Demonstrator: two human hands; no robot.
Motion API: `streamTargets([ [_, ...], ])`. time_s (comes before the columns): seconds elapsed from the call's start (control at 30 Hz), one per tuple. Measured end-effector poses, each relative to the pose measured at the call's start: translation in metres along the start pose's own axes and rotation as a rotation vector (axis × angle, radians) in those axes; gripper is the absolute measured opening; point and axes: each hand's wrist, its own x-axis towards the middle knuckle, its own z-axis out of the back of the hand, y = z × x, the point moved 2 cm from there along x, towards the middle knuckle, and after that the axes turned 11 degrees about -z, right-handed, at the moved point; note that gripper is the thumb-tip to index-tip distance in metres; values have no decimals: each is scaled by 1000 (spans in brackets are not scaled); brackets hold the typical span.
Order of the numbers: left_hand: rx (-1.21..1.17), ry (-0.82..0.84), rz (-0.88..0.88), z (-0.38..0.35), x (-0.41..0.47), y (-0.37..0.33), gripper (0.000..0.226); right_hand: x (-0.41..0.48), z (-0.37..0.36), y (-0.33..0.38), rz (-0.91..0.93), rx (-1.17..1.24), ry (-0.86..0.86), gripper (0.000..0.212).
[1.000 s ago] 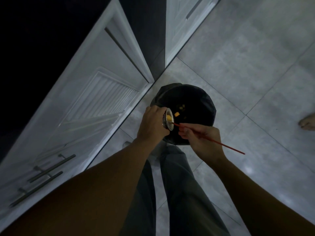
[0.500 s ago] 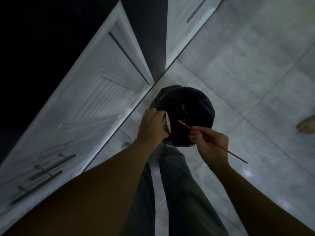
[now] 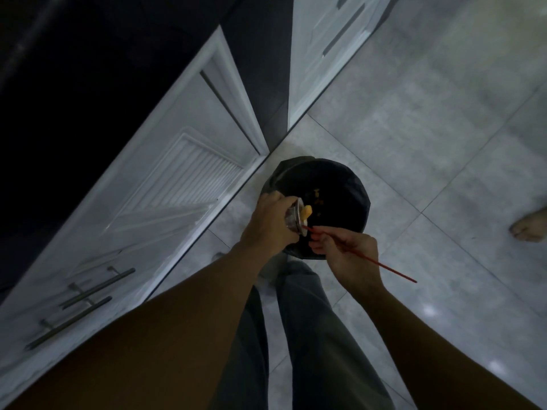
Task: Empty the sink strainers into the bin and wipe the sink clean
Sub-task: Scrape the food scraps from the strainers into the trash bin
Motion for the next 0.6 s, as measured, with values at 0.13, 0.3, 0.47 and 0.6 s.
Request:
streamTargets([
  [0.13, 16, 8, 12, -3, -2, 3, 70, -3, 9, -4, -19, 12, -138, 24],
  [0.3, 76, 15, 59, -6, -1, 5, 75, -7, 18, -6, -92, 42, -201, 19],
  [0.47, 98, -37, 105, 4, -7, 1, 80, -9, 24, -3, -182, 58, -234, 22],
  [0.6, 23, -60, 61, 22, -21, -11, 83, -18, 31, 11, -173, 4, -221, 27],
])
